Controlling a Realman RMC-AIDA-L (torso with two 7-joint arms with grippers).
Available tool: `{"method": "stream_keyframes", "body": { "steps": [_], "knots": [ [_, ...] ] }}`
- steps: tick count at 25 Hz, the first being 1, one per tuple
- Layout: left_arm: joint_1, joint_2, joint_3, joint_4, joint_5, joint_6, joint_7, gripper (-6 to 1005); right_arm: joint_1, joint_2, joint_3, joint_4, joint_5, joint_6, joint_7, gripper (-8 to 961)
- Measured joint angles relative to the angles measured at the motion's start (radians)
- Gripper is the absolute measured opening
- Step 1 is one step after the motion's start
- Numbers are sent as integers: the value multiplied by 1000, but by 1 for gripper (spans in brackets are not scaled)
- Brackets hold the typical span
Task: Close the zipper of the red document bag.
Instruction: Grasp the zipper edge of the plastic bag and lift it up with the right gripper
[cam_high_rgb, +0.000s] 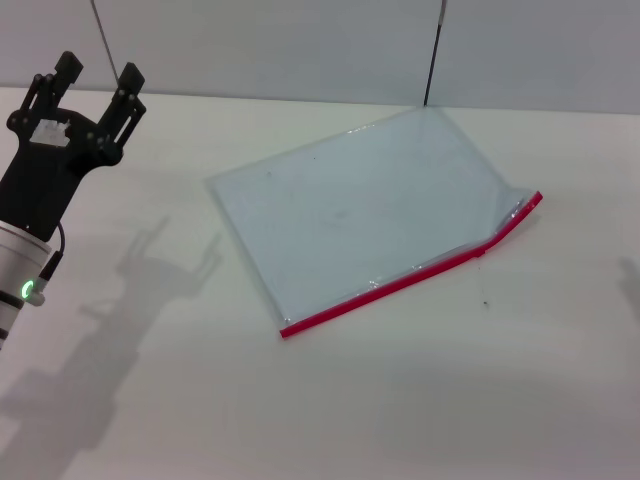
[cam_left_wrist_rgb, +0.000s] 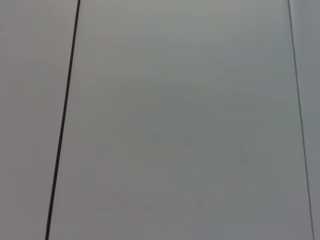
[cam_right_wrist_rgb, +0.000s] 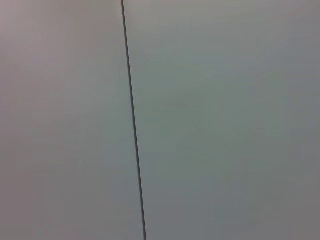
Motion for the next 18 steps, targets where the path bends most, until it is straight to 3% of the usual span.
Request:
{"method": "stream_keyframes", "body": {
  "steps": [18],
  "knots": [
    [-3, 0, 0, 0, 0, -3, -1, 756, 5, -1, 0, 0, 0, 0, 0, 636]
  ]
}}
